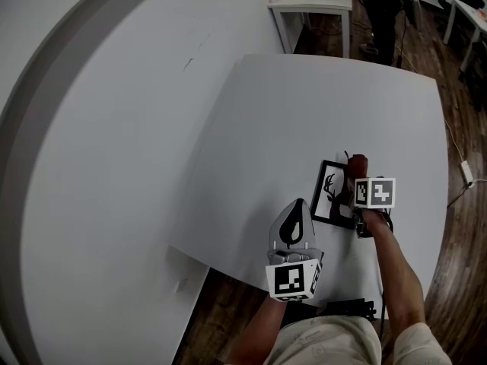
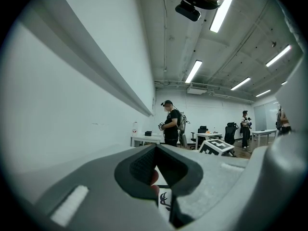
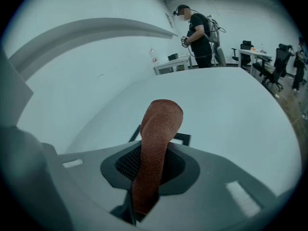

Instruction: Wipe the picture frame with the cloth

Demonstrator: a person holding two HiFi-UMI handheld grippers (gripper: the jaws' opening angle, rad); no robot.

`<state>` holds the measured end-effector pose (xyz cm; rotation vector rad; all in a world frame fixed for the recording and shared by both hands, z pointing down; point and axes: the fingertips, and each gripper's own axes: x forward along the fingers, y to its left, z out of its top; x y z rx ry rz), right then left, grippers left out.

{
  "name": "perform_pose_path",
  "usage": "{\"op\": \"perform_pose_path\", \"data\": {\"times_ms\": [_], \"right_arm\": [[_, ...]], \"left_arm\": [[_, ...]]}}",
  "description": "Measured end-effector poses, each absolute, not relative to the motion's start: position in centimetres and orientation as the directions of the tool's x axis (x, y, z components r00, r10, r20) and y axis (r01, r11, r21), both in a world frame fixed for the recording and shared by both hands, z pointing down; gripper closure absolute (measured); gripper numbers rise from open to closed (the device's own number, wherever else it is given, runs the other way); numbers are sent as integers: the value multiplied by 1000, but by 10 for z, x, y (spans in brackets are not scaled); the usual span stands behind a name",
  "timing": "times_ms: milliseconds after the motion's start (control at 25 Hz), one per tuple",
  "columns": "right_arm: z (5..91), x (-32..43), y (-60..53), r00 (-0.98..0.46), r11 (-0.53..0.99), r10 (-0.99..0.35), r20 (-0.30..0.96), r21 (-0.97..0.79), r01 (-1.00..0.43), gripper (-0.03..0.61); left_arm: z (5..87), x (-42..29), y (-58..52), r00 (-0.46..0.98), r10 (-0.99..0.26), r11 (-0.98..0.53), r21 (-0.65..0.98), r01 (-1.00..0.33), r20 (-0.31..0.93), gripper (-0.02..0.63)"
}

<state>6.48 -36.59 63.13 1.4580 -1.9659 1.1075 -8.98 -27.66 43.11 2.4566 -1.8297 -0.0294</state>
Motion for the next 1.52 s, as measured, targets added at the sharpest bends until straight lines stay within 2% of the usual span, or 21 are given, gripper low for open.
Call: {"op": "perform_pose_path", "data": {"times_ms": [200, 400, 560, 1000, 1120, 1280, 1520], "right_arm": [[637, -8, -363, -460, 186, -522, 718, -430, -883, 472], [655, -29, -352, -466, 213, -471, 749, -416, -884, 471], [655, -9, -346, -453, 180, -472, 756, -421, -889, 471], [658, 113, -329, -253, 49, -541, 802, -270, -962, 472], [645, 121, -321, -247, 38, -564, 788, -274, -961, 471], [622, 63, -313, -376, 107, -583, 720, -391, -914, 472], [632, -52, -306, -526, 218, -525, 669, -491, -843, 472]], "left_arm": [[427, -91, -269, 258, -965, -255, 65, -965, 41, 614], [430, -101, -266, 235, -970, -231, 62, -971, 58, 612], [427, -102, -267, 229, -972, -224, 85, -971, 55, 612], [435, -80, -275, 295, -955, -289, 106, -951, 41, 612], [430, -82, -272, 298, -954, -294, 102, -950, 32, 612], [431, -94, -269, 275, -961, -269, 108, -957, 44, 612], [443, -105, -263, 249, -966, -242, 94, -966, 64, 612]]}}
